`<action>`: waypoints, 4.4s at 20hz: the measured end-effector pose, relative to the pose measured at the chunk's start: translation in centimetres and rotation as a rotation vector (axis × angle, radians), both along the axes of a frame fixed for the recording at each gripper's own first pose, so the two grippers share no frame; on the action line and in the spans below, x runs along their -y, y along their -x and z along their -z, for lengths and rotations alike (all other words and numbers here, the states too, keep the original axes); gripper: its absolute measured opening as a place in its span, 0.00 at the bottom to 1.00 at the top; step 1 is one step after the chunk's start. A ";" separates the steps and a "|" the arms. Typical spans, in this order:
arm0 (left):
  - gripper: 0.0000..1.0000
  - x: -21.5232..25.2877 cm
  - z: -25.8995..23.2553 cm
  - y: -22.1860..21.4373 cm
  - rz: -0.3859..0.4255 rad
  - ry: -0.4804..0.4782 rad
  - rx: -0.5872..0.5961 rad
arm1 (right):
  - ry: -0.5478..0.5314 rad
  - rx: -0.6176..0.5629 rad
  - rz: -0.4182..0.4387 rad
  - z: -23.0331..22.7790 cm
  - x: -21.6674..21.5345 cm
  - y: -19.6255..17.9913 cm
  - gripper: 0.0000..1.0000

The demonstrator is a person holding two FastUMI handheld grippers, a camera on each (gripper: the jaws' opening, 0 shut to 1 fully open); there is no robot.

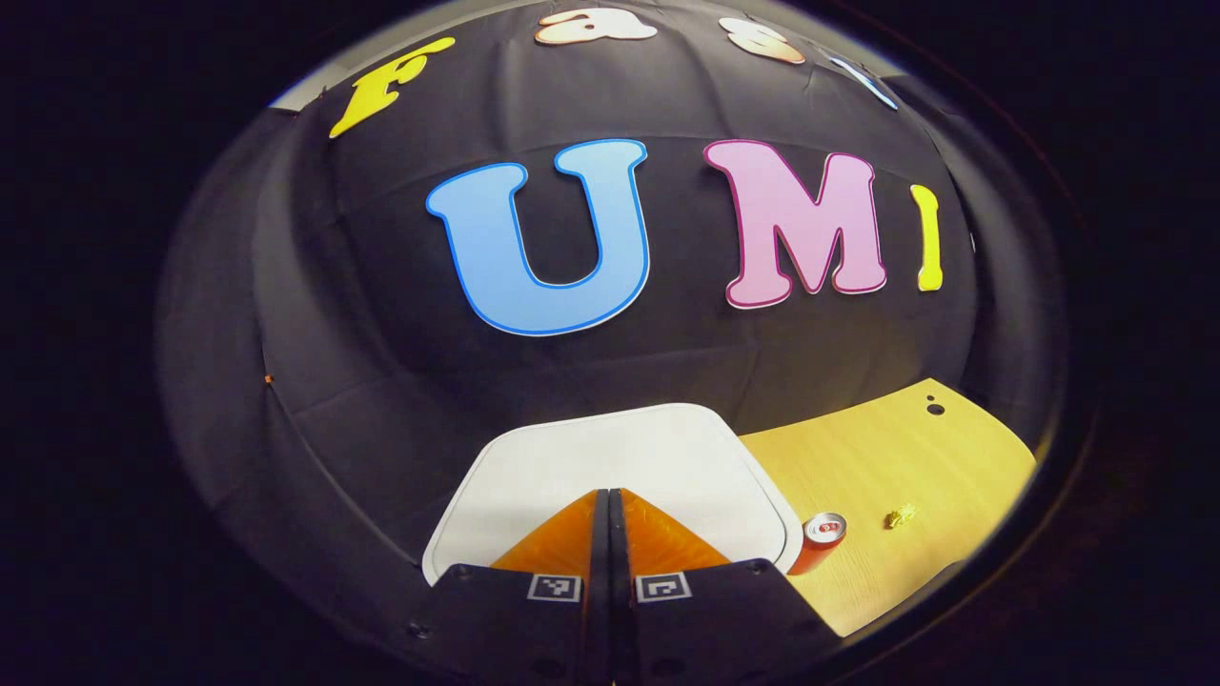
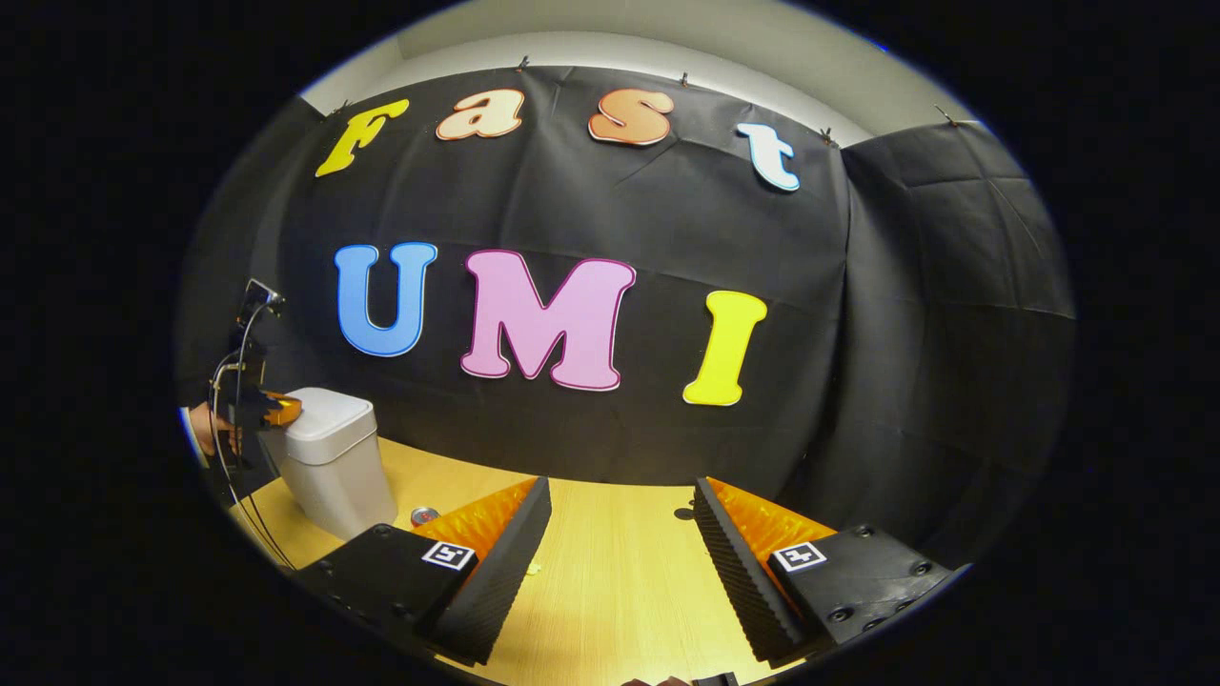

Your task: Press the lid of the desktop garbage bin to open it, pick up the crumpled paper on the desktop and throw it into the bin, then pick up the pop can on the desktop and drop it into the bin, and finally close the garbage bin lid.

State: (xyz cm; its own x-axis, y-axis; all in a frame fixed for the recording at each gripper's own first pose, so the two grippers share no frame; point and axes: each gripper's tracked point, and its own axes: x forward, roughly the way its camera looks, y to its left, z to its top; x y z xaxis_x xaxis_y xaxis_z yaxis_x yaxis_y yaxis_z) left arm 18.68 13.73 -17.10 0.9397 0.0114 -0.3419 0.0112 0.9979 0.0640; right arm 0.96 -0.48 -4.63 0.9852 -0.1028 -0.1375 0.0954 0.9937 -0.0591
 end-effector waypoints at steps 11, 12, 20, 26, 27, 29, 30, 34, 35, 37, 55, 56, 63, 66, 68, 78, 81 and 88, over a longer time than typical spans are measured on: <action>0.07 -0.8 -4.9 -0.2 -0.095 0.016 0.061 | -0.093 -0.056 -0.141 2.2 0.0 -8.5 0.97; 0.07 -0.6 -4.6 -0.2 -0.095 0.021 0.048 | -0.092 -0.056 -0.157 2.3 -0.1 -9.0 0.97; 0.07 1.0 -2.6 0.4 -0.035 0.033 -0.054 | -0.094 -0.065 -0.169 3.6 1.8 -9.9 0.97; 0.08 1.2 0.3 1.8 -0.020 0.073 -0.158 | -0.093 -0.050 -0.146 3.2 2.6 -9.5 0.97; 0.08 1.2 0.2 1.8 -0.016 0.073 -0.151 | -0.091 -0.052 -0.145 3.3 2.5 -9.5 0.97; 0.08 1.2 0.4 1.6 -0.010 0.073 -0.170 | -0.093 -0.055 -0.144 3.3 2.3 -9.5 0.97; 0.08 1.1 0.5 1.7 -0.016 0.078 -0.186 | -0.095 -0.056 -0.146 3.2 2.1 -9.6 0.97; 0.08 1.1 0.8 1.9 -0.017 0.106 -0.193 | -0.094 -0.052 -0.158 3.0 1.0 -9.6 0.97; 0.08 1.1 0.8 1.9 -0.013 0.106 -0.193 | -0.091 -0.055 -0.161 3.1 0.7 -9.5 0.97; 0.08 1.0 0.5 2.0 -0.009 0.112 -0.175 | -0.086 -0.055 -0.168 3.1 0.2 -9.4 0.97; 0.77 3.0 -13.3 4.1 0.014 0.075 0.254 | -0.078 -0.070 -0.274 4.1 -4.2 -11.6 0.98; 0.82 3.1 -14.0 4.6 0.002 0.067 0.274 | -0.081 -0.075 -0.283 4.4 -4.4 -11.8 0.98; 0.89 6.5 -16.0 9.1 -0.010 0.038 0.290 | -0.061 -0.130 -0.386 8.0 -6.6 -14.5 0.97; 0.89 8.0 -17.0 10.6 -0.012 0.052 0.298 | -0.038 -0.170 -0.426 11.1 -7.7 -16.1 0.98; 0.92 8.5 -17.3 11.5 -0.022 0.052 0.293 | -0.035 -0.221 -0.446 14.2 -8.5 -17.1 0.98; 0.92 9.5 -15.9 14.6 -0.024 0.104 0.262 | -0.088 -0.581 -0.422 30.2 -10.5 -17.1 0.99; 0.93 9.6 -14.7 15.3 -0.008 0.118 0.228 | -0.078 -0.682 -0.394 35.0 -10.9 -17.4 0.99; 0.93 7.1 -13.8 16.8 -0.033 0.076 0.205 | -0.117 -0.795 -0.319 40.3 -12.1 -18.9 0.99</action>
